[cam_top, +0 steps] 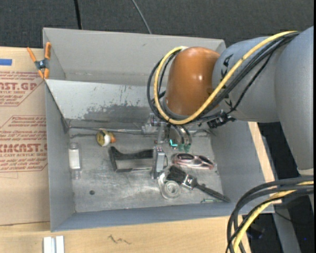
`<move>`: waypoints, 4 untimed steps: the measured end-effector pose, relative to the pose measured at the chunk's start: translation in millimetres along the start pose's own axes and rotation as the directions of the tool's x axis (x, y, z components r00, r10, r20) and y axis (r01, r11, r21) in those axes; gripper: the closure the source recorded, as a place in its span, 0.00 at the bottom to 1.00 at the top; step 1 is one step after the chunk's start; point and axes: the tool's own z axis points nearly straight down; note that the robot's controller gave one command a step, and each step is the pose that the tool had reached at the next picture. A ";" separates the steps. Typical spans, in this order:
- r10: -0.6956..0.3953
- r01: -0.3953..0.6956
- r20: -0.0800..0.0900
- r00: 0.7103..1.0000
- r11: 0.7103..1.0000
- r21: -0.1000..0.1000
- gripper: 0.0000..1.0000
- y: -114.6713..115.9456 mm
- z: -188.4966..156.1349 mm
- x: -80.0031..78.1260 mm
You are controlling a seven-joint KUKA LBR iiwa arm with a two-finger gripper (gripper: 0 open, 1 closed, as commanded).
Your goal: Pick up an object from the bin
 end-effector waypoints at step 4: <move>0.157 -0.157 0.010 0.988 0.988 -0.002 0.00 43.1 41.9 -2.3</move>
Offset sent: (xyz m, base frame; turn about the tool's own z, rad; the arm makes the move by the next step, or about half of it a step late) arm 0.0073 0.0491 -0.0765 0.1054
